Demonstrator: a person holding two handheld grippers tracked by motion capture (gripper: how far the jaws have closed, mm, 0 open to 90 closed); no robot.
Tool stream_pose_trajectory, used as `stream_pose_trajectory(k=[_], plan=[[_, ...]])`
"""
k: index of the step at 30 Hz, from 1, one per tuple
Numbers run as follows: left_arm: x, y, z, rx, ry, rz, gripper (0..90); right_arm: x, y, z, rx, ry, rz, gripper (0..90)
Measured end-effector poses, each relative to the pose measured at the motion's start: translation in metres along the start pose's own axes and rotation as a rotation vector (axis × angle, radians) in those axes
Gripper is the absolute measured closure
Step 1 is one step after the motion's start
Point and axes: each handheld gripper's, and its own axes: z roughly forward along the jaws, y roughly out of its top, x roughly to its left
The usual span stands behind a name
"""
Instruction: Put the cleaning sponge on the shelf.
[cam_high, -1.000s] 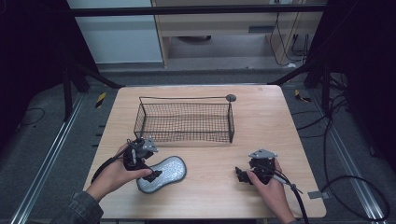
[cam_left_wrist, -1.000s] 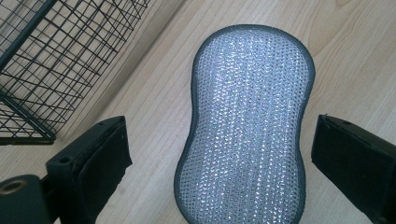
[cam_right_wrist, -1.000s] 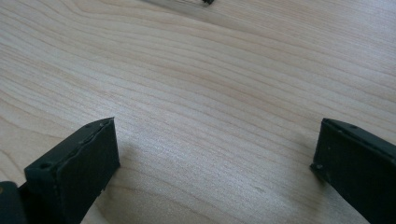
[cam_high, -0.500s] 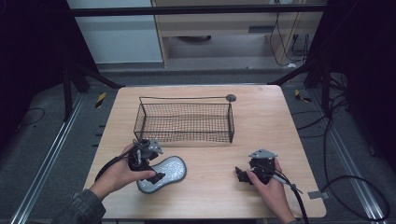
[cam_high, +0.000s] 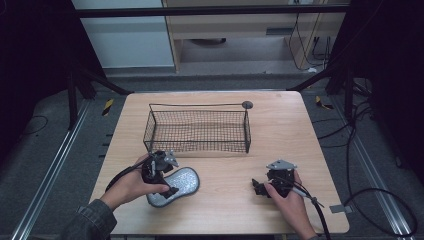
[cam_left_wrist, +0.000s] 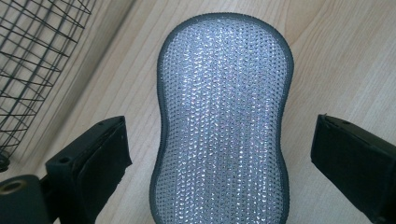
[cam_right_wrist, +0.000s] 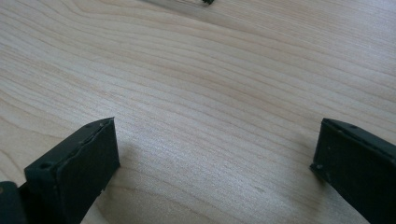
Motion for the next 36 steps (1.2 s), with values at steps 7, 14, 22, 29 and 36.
stream_pose_trajectory(k=[7, 14, 22, 29, 36], plan=[[-0.001, 0.000, 0.014, 0.046, -0.017, 0.004, 3.8, 0.000, 0.000, 0.000, 0.000, 0.000, 0.000, 0.4], [-0.001, -0.001, 0.024, 0.064, -0.015, 0.001, 3.8, 0.000, 0.000, 0.000, 0.000, 0.000, -0.001, 0.4], [-0.002, -0.004, 0.032, 0.071, -0.023, -0.004, 4.2, 0.000, 0.000, 0.000, 0.000, 0.000, -0.001, 0.4], [-0.002, -0.005, 0.039, 0.076, -0.037, -0.007, 4.1, 0.000, 0.000, 0.000, 0.000, 0.001, -0.002, 0.4], [-0.001, -0.005, 0.044, 0.078, -0.036, -0.013, 4.0, 0.000, 0.000, 0.000, 0.000, 0.001, -0.002, 0.4]])
